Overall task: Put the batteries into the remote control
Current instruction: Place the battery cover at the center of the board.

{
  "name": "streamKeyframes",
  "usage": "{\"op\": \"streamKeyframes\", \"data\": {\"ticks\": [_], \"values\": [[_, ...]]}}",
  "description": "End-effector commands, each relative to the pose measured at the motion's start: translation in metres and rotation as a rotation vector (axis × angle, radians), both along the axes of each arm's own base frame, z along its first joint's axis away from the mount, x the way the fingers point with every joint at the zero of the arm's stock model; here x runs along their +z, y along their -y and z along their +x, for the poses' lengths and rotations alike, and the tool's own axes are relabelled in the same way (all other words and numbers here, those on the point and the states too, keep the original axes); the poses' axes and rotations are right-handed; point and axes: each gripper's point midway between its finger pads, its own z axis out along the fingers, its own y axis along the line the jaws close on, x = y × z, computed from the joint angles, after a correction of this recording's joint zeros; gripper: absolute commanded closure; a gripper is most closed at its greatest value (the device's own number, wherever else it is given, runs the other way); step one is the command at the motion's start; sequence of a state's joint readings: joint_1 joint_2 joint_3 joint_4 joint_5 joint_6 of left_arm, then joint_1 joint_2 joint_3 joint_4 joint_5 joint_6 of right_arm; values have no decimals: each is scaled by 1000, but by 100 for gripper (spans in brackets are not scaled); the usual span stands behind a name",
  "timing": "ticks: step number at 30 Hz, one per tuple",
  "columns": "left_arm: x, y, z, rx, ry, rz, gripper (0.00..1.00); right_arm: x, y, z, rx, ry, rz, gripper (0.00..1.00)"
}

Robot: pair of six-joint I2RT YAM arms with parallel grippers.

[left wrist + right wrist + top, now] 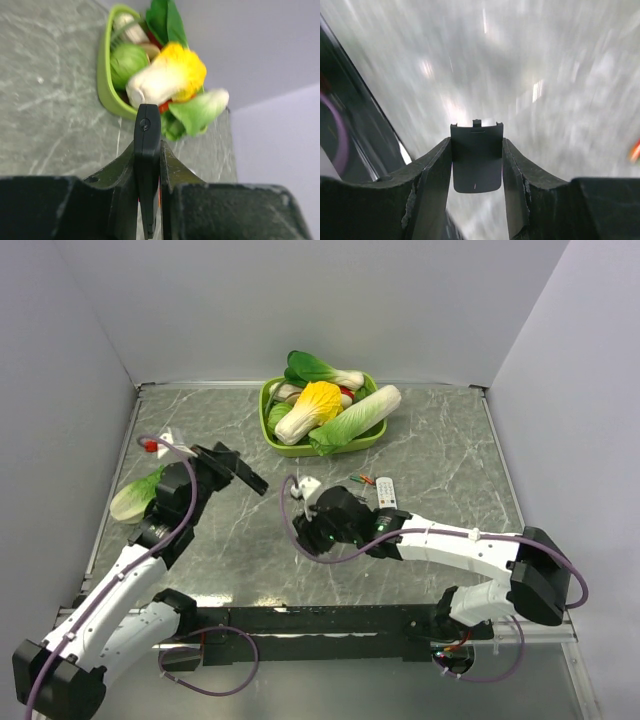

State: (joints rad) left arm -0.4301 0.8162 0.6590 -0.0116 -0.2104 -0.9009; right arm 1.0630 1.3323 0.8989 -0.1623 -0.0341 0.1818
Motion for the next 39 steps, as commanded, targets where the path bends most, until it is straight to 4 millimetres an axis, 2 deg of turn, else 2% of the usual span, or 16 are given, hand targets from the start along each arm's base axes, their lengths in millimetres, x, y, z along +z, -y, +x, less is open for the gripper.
{"op": "streamKeyframes", "data": {"ticks": [1,6,11,17,18,20,22,25,29,34,38,39], "values": [[50,-35,12,181,143,-30,99,-41,31,-26,48,-113,-184,91],[50,-34,12,177,140,-35,99,-41,34,-24,23,-108,-194,91],[45,-37,0,159,133,7,99,-54,50,-12,-62,-140,-253,92],[69,-27,-28,23,246,60,99,-78,68,6,-162,-185,-344,90],[65,-26,-32,5,237,77,99,-81,68,8,-166,-189,-348,90],[73,-25,-43,-28,274,90,99,-90,66,12,-175,-203,-360,90],[72,-29,-49,-26,276,103,99,-101,65,15,-183,-211,-387,90],[71,-36,-56,-6,274,115,99,-116,64,22,-202,-216,-435,91],[73,-43,-61,17,273,129,99,-125,63,28,-228,-215,-465,92],[68,-48,-61,45,269,123,99,-130,68,29,-251,-211,-487,77],[63,-44,-59,27,261,115,99,-130,69,24,-238,-221,-476,55],[62,-42,-58,19,258,108,99,-129,69,24,-235,-219,-474,52]]}}
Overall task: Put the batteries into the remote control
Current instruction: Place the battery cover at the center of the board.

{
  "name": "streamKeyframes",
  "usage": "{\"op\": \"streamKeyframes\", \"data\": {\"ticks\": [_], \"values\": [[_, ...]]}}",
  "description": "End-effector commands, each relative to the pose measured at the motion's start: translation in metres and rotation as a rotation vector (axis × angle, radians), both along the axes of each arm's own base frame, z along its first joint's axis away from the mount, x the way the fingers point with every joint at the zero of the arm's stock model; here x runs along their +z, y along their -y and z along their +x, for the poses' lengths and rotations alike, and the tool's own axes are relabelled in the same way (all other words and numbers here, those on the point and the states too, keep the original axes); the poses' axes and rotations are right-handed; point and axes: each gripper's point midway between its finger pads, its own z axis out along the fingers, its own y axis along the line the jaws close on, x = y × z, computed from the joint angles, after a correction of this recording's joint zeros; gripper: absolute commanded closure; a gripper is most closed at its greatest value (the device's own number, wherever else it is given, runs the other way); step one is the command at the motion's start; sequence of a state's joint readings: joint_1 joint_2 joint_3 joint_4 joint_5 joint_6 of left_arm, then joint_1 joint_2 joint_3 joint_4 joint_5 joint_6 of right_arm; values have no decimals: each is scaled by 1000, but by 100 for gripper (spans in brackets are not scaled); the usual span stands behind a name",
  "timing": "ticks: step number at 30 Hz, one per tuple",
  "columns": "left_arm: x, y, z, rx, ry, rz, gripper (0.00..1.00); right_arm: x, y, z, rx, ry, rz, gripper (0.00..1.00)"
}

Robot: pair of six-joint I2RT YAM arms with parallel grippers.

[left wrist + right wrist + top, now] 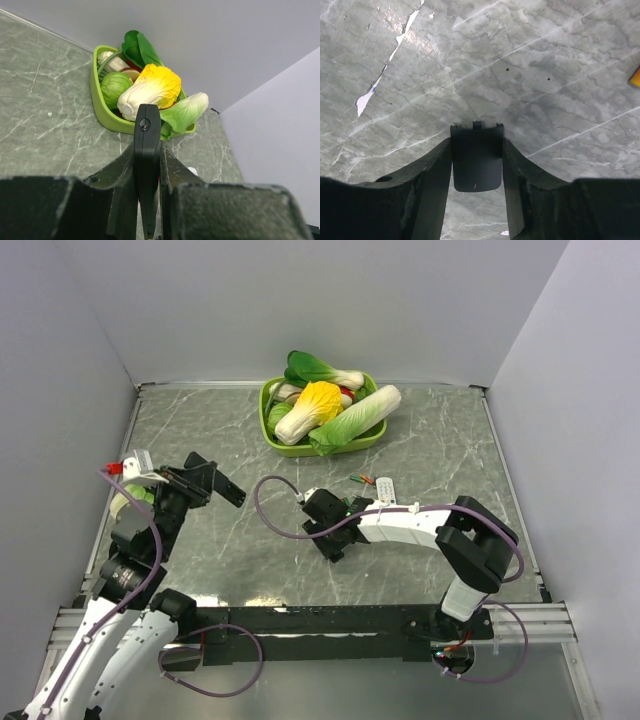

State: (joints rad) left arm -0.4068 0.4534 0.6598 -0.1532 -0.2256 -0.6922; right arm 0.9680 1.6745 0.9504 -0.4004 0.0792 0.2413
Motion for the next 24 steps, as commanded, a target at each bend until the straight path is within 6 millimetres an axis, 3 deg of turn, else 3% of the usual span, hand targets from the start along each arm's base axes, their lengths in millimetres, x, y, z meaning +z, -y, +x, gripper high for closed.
{"op": "streamKeyframes", "data": {"ticks": [1,7,9,11,14,20,24], "values": [[0,6,1,-27,10,-7,99,2,0,4,-17,18,-2,48],[1,20,-1,-103,11,-6,97,23,-5,4,-6,41,60,24],[0,22,0,-116,3,4,97,37,-6,6,-12,64,95,22],[4,25,0,-134,5,26,97,55,-4,11,-30,94,143,9],[11,28,0,-156,6,64,98,79,1,14,-57,112,230,0],[24,41,-1,-234,49,137,99,101,43,47,-217,146,288,0],[23,55,0,-315,72,193,99,109,58,60,-253,152,308,0]]}}
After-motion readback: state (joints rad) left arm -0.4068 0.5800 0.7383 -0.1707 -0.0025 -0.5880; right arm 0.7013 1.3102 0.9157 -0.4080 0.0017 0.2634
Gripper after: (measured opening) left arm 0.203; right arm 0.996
